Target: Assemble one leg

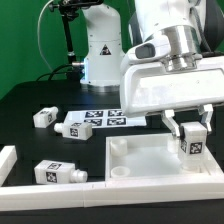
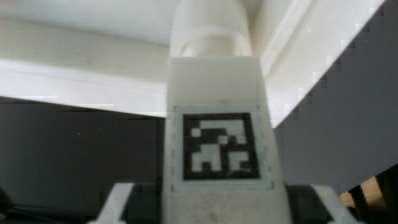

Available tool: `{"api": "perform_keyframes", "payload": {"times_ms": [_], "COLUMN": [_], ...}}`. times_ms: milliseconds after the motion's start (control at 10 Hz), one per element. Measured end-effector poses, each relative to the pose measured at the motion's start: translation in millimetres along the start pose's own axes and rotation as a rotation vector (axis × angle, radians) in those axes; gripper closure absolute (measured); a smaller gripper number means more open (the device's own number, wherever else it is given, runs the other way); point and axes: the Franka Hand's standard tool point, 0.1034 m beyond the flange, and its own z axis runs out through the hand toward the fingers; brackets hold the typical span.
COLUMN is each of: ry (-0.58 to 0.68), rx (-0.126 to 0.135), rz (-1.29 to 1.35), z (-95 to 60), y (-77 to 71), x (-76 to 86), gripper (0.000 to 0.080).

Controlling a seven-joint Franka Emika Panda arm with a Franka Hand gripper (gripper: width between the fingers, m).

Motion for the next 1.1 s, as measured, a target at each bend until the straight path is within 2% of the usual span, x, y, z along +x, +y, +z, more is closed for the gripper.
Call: {"api": "perform_keyframes", "payload": {"times_ms": [100,200,300,500,600,800,900,1000,1100], "ry": [0.0,0.0,0.0,-0.045,-0.054,-0.248,-0.312,-0.367,-0.467], "rx": [0.0,0.0,0.0,0.014,0.013,0.056,0.064,0.068,0.083], "rz": [0.0,0.0,0.0,0.012,0.066,0.17,0.192,0.218,0.241], "z": [0.0,0.0,0.0,0.7,-1.8,3.3,3.6,4.0,2.3], "y": [0.0,0.0,0.1,-2.5,-2.7,-2.7,4.1,8.2,5.8], "x": [0.0,0.0,0.0,-1.3,5.0,6.9,9.8,4.6,-4.5], "gripper": [0.0412,0.0274,0.0189,0.0157,0.0152,0.0151,0.0151,0.0151,0.0151]}}
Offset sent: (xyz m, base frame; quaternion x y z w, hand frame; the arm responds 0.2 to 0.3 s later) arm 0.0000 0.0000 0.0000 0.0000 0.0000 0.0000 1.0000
